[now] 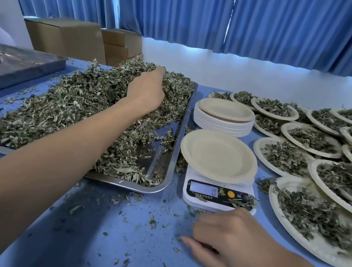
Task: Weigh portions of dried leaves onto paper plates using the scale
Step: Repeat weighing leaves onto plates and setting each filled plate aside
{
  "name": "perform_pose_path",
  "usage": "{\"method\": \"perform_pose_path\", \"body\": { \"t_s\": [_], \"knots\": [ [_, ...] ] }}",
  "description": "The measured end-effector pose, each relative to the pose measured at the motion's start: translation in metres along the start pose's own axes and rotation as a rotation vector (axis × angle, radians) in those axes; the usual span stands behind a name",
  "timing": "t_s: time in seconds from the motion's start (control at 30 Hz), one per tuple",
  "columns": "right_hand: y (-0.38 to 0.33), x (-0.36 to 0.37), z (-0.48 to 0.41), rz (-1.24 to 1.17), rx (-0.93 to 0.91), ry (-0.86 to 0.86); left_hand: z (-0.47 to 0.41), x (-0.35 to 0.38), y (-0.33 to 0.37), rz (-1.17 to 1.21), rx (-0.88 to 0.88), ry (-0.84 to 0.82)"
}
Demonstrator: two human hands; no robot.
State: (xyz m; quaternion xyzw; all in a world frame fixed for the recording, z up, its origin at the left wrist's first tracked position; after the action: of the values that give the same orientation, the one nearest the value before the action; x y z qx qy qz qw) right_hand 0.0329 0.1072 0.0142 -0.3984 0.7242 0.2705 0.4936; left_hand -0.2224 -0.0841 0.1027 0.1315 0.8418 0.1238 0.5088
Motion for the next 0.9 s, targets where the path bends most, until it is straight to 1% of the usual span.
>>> {"method": "perform_pose_path", "body": {
  "t_s": [0.1,0.2,0.27,0.43,0.5,0.57,0.73,0.8,0.9],
  "knots": [
    [0.000,0.000,0.000,0.008,-0.004,0.005,0.000,0.003,0.007,-0.044,0.029,-0.135],
    [0.000,0.001,0.001,0.009,0.006,-0.003,0.000,-0.003,0.013,0.031,0.023,-0.130],
    [0.000,0.000,0.001,0.010,0.010,0.003,0.001,-0.004,0.022,0.114,0.025,-0.162],
    [0.000,0.000,0.000,0.039,0.020,-0.017,0.016,-0.003,0.054,0.207,0.116,-0.172],
    [0.000,-0.001,0.001,0.047,0.022,-0.014,0.025,0.000,0.068,0.320,0.136,-0.258],
    [-0.001,-0.001,0.001,0.052,0.019,-0.003,0.037,0.003,0.084,0.452,0.143,-0.394],
    [-0.001,-0.002,0.000,0.063,0.014,-0.001,0.068,0.015,0.116,0.542,0.248,-0.608],
    [-0.001,-0.003,0.000,0.065,0.014,-0.005,0.076,0.020,0.124,0.563,0.289,-0.650],
    [-0.002,-0.003,-0.001,0.059,0.014,-0.018,0.083,0.023,0.130,0.470,0.360,-0.648]
  ]
}}
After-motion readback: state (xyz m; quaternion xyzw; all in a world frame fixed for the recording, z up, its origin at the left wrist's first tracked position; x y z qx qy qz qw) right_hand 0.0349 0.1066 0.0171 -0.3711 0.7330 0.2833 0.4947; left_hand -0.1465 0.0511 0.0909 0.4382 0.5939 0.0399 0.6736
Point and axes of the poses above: each hand's wrist, its own z-axis away from the middle knuckle, its own x-axis out of the palm, y = z × x, the point moved 5 cm from there along -z, towards the middle knuckle, and after that the axes turned 5 degrees about -x, right-handed, at the moved point
